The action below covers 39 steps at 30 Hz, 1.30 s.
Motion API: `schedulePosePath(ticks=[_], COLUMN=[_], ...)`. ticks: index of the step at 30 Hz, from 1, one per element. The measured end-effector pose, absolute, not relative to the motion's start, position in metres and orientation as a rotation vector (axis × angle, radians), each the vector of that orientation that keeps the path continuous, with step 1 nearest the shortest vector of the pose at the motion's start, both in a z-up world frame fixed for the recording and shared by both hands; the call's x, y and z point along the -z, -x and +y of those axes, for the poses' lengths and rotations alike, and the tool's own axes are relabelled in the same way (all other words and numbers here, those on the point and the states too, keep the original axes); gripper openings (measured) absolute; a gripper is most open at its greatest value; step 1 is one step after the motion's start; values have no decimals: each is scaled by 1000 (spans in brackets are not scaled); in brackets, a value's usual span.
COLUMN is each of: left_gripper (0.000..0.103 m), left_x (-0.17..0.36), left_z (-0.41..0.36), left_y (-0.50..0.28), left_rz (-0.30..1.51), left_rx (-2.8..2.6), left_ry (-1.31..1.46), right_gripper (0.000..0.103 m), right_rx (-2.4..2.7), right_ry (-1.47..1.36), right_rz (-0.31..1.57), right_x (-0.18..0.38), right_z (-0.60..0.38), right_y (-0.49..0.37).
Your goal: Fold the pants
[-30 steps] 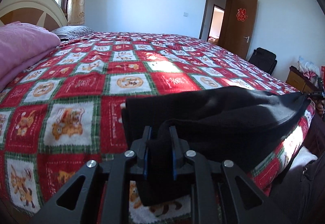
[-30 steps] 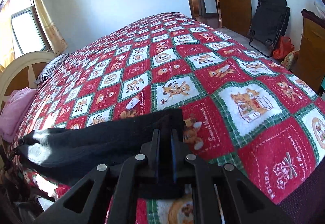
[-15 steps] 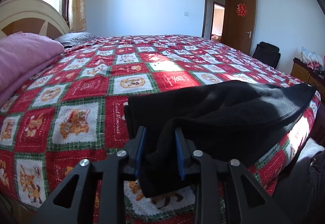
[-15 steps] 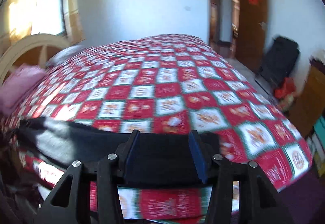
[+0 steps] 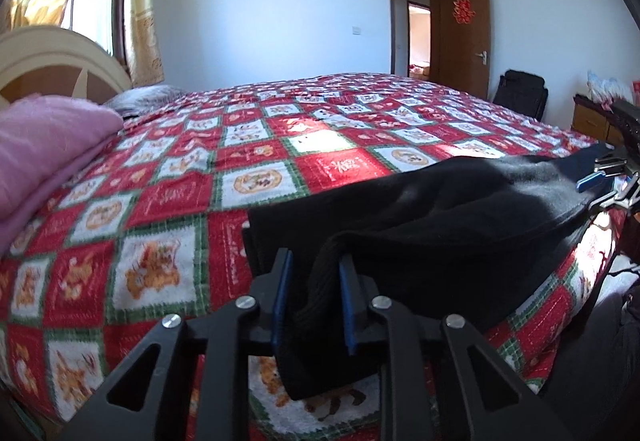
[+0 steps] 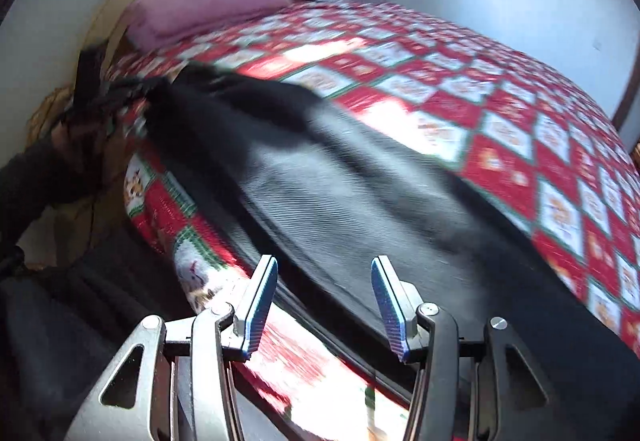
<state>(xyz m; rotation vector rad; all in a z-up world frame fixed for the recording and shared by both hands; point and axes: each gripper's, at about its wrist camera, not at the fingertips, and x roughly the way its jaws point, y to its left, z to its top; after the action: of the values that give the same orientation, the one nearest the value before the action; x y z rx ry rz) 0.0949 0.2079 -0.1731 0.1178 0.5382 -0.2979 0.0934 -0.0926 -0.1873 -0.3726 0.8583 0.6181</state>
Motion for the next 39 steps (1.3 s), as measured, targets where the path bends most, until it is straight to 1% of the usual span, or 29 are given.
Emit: schedulePosePath(ticks=[4,5,6,7,9,11,13,15,16,17,18,19,20,22,24,25,28,31,33,34,35,39], left_gripper=[24,24,22,20,20,20,20,20,22,28,30,38,51,57,58,59,60,61,62,67,69,70], left_x=[168,168,167,165,161,160,165,178,186,189,192,194,194,193,195,195,191,173,159,151,146,142], left_z=[205,204,202,201,201,200,203,204,206,208,211,214,217,224,231,236,257,262,250,238,229,185], left_y=[-101,-102,-102,-101,-95,-88,-83,-81,-80,-79,-78,-75,-73,-68,-64,-62,-54,-46,-44,-45,-46,-69], left_rz=[530,528,522,513,481,464,473,501,519,524,531,532,531,541,562,570,583,524,474,444,424,421], left_rx=[312,314,314,322,336,345,352,348,334,322,315,298,279,260,242,230,154,133,152,179,200,327], left_ry=[-206,-230,-256,-274,-288,-307,-308,-317,-324,-320,-307,-298,-296,-289,-304,-311,-281,-210,-183,-170,-164,-120], right_gripper=[50,36,12,5,3,3,3,3,3,3,4,4,4,13,45,48,49,49,49,49,49,49], right_rx=[-563,-552,-546,-552,-554,-572,-590,-595,-591,-594,-607,-610,-614,-637,-665,-689,-727,-718,-693,-673,-652,-615], right_ry=[500,503,494,475,471,483,489,519,529,525,512,500,483,453,469,471,457,396,334,301,264,140], right_rz=[844,836,830,835,811,796,812,832,844,866,899,900,898,914,918,924,910,894,873,866,862,848], right_x=[210,209,207,203,192,184,184,196,202,209,216,217,216,211,207,204,192,175,163,158,153,144], right_z=[-77,-79,-82,-85,-91,-93,-94,-91,-88,-88,-88,-89,-90,-93,-96,-99,-110,-121,-123,-121,-117,-96], right_y=[-94,-95,-94,-93,-87,-79,-72,-67,-70,-72,-75,-76,-77,-78,-73,-68,-62,-76,-94,-107,-122,-174])
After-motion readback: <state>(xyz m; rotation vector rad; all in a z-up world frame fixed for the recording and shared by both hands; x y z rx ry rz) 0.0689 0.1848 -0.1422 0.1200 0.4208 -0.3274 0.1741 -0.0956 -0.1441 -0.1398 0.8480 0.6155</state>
